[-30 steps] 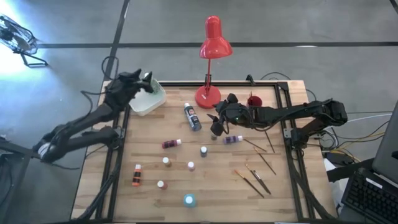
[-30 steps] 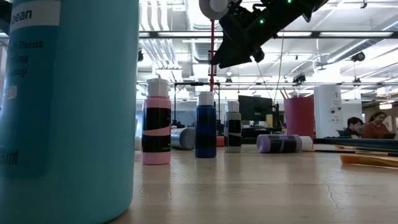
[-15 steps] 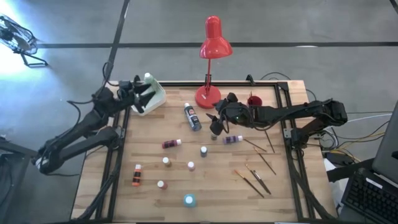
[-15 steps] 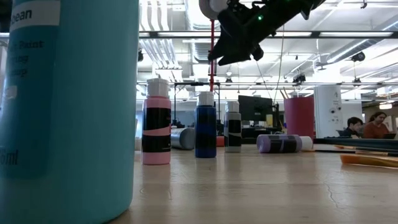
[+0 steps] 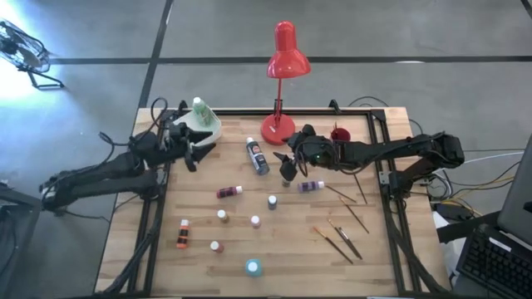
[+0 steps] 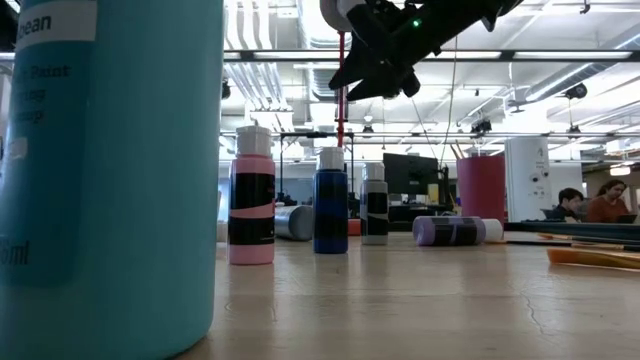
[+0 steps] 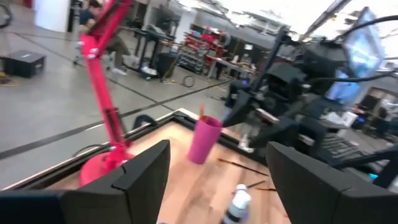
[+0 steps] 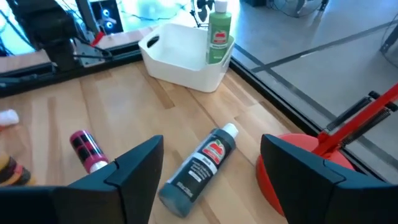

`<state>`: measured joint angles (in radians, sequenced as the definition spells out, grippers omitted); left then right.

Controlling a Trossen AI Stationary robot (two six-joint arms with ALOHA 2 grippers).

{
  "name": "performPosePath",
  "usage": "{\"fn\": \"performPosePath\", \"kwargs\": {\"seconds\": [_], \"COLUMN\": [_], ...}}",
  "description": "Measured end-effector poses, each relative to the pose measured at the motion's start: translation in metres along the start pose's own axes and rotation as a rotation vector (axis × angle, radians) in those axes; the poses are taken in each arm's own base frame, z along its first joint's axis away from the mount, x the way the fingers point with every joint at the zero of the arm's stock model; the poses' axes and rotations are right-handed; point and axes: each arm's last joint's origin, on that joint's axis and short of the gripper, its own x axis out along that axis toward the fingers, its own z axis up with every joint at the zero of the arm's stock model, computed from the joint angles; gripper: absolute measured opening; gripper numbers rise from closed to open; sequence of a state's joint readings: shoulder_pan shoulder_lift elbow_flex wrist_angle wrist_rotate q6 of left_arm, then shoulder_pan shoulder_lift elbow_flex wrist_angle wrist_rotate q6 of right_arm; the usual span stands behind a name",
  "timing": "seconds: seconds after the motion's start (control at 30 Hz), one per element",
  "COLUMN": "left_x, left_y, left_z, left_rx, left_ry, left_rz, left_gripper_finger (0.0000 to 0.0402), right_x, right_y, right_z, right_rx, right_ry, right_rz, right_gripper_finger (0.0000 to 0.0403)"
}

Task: Pick & Place Paint Supplies
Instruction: Put the black paint bottle into the white bin

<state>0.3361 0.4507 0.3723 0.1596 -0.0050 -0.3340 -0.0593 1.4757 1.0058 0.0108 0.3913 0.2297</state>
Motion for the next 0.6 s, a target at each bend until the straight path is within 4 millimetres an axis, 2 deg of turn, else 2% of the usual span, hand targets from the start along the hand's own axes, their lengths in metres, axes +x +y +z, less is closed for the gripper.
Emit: {"fn": "performPosePath", "kwargs": {"seconds": [0.37,0.6], "left_x": [-0.001,0.001], "left_y": [-0.017,-0.017], "left_z": [-0.008,-0.009], "left_rx": [0.015,0.016], "left_ry": [0.029,0.045], "left_rz": [-0.038,-0.034], "left_gripper_finger": [0.0265,0.0266], "right_x": [0.0,0.0], "right_y": [0.002,0.002], "right_z": [0.001,0.003], "right_rx": [0.06,0.071], "right_ry": [0.006,-0.013], "right_rz": [0.062,0.067], "right_gripper_finger": [0.0236,0.0248]}}
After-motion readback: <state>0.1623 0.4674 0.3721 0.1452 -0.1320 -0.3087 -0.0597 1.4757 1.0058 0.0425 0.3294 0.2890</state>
